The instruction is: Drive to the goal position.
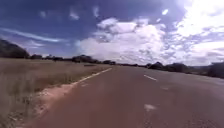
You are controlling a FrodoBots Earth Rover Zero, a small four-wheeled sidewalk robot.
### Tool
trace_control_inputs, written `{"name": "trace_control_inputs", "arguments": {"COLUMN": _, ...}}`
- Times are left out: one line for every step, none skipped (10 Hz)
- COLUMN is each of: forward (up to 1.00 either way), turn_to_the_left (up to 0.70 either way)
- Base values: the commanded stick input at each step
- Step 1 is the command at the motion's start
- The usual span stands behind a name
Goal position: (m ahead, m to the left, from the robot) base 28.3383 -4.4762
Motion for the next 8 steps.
{"name": "trace_control_inputs", "arguments": {"forward": 1.0, "turn_to_the_left": 0.0}}
{"name": "trace_control_inputs", "arguments": {"forward": 1.0, "turn_to_the_left": 0.0}}
{"name": "trace_control_inputs", "arguments": {"forward": 1.0, "turn_to_the_left": 0.0}}
{"name": "trace_control_inputs", "arguments": {"forward": 1.0, "turn_to_the_left": 0.0}}
{"name": "trace_control_inputs", "arguments": {"forward": 1.0, "turn_to_the_left": 0.0}}
{"name": "trace_control_inputs", "arguments": {"forward": 1.0, "turn_to_the_left": 0.0}}
{"name": "trace_control_inputs", "arguments": {"forward": 1.0, "turn_to_the_left": 0.0}}
{"name": "trace_control_inputs", "arguments": {"forward": 1.0, "turn_to_the_left": 0.0}}
